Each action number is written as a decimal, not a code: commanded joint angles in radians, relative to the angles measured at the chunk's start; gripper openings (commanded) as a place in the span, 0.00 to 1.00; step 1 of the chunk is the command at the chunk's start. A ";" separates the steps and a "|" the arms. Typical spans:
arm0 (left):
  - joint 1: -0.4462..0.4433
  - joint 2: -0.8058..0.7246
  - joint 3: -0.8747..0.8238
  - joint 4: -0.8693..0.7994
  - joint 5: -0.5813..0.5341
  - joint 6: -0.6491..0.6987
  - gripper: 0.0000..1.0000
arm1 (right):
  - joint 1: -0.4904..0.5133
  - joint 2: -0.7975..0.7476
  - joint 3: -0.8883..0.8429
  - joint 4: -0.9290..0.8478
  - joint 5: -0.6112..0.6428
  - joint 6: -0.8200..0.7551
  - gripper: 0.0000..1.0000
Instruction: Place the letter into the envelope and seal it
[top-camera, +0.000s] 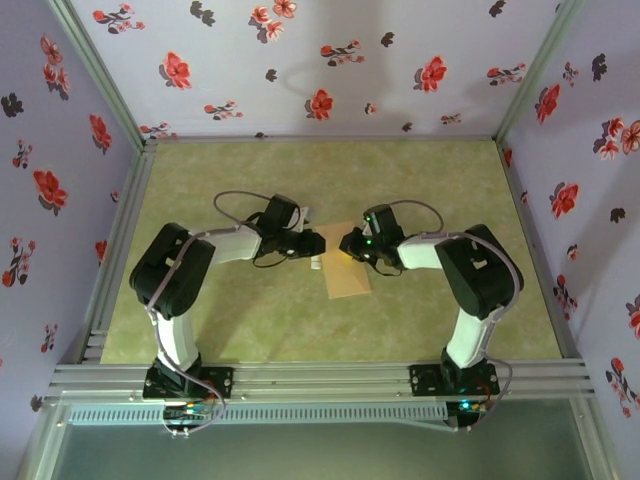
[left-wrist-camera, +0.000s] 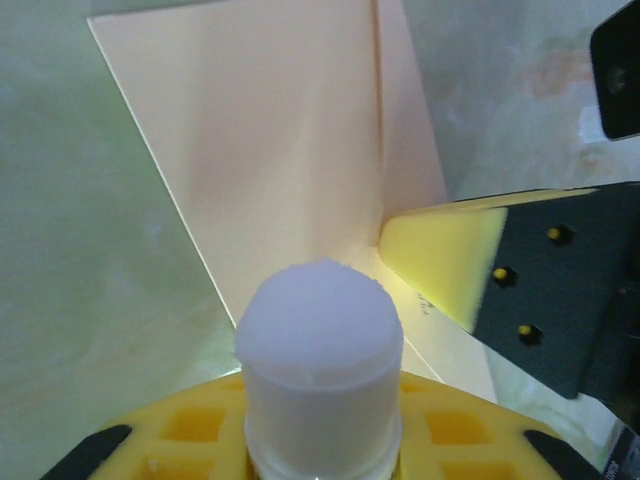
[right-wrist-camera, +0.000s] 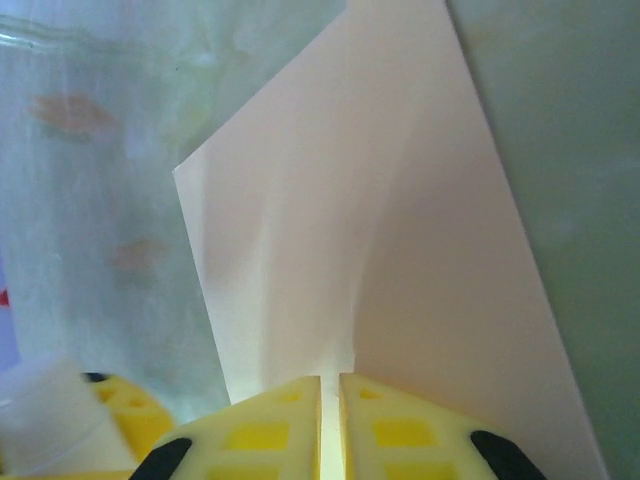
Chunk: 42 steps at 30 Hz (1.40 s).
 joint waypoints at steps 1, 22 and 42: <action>0.012 -0.094 0.048 -0.070 -0.004 0.048 0.00 | -0.012 -0.069 0.049 -0.131 0.058 -0.043 0.19; 0.116 -0.360 0.092 0.029 0.145 -0.050 0.00 | -0.129 -0.624 0.017 -0.141 0.124 -0.129 1.00; 0.124 -0.285 0.068 0.475 0.288 -0.371 0.00 | -0.059 -0.505 0.178 -0.239 -0.383 -0.264 0.75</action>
